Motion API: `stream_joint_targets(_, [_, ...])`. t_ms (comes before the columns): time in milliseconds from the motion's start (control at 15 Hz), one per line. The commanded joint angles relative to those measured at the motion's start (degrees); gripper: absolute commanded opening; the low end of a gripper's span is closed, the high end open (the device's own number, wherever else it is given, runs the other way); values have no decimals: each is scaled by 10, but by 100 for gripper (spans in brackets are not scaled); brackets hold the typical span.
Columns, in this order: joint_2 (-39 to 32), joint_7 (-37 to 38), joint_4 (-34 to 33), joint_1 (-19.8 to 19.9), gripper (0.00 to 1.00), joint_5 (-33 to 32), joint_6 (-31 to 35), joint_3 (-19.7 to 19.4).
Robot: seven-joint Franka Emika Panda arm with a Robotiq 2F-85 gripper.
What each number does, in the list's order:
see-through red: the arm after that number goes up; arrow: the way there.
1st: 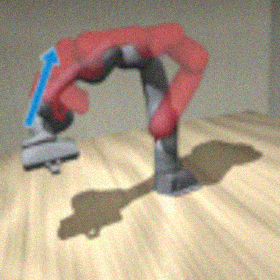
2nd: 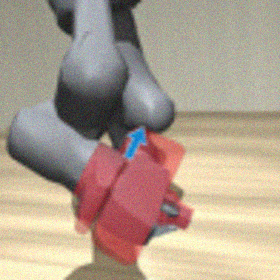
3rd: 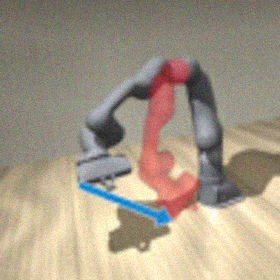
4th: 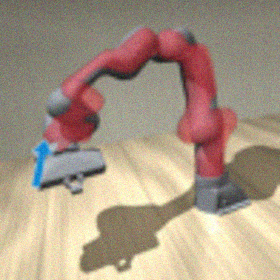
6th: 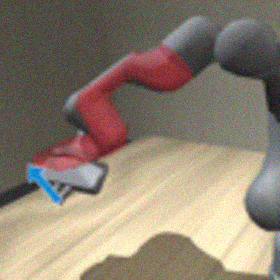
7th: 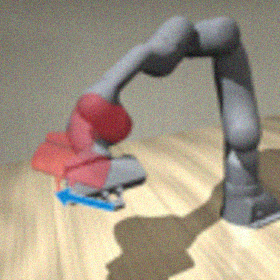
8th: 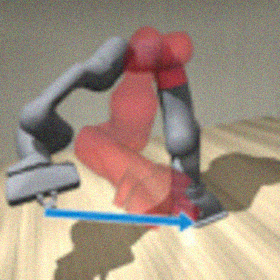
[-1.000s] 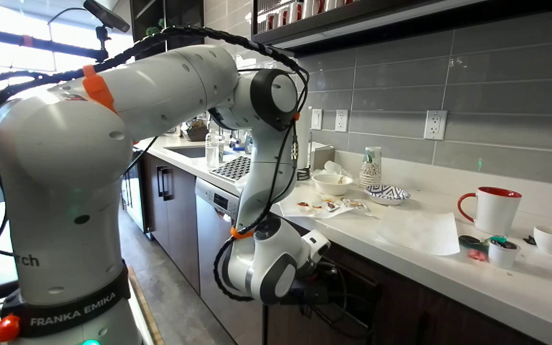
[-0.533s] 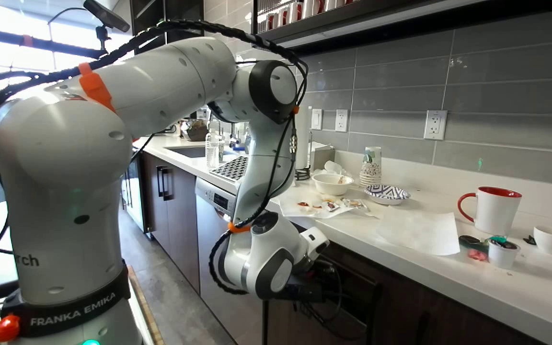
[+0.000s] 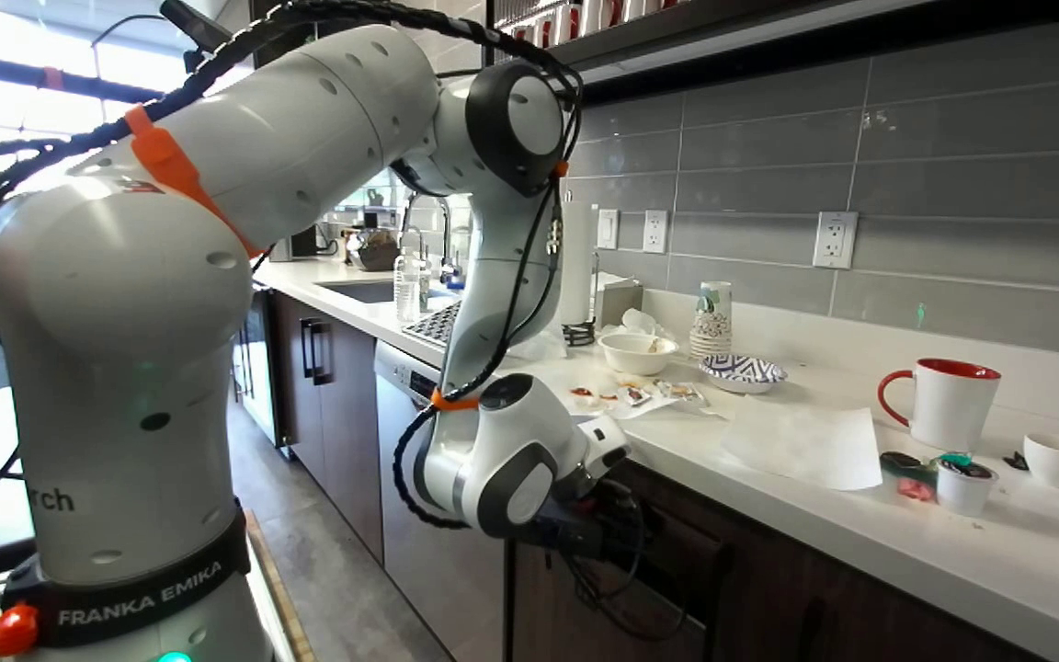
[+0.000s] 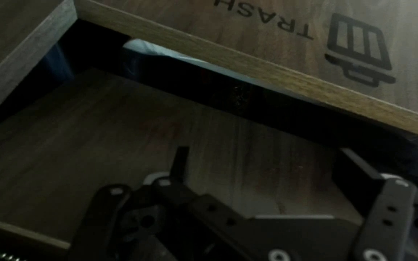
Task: Put the tomato sachet inside the bin
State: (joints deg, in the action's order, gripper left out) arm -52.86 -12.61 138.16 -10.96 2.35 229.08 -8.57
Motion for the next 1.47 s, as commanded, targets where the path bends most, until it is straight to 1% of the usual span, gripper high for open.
stream_joint_targets(0, [80,11,40,7,100,18,-68,12])
stream_joint_targets(133, [113,21,63,14,100,9,-113,17])
stream_joint_targets(267, [142,28,85,9,100,23,-146,15])
stream_joint_targets(533, [207,36,126,7,100,27,-208,16])
stream_joint_targets(667, [244,43,152,18,100,12,-244,26])
stream_joint_targets(733, [265,52,165,23,100,11,-277,34])
stream_joint_targets(800, [279,54,177,17,100,19,-296,32])
stream_joint_targets(933, [321,72,201,27,100,12,-352,47])
stream_joint_targets(1000, [345,80,212,40,100,0,-385,63])
stream_joint_targets(1133, [389,96,231,47,100,0,-435,80])
stream_joint_targets(1200, [382,103,196,46,100,3,-472,86])
stream_joint_targets(1267, [405,110,199,43,100,6,-498,90])
stream_joint_targets(1400, [444,132,192,3,100,1,-555,55])
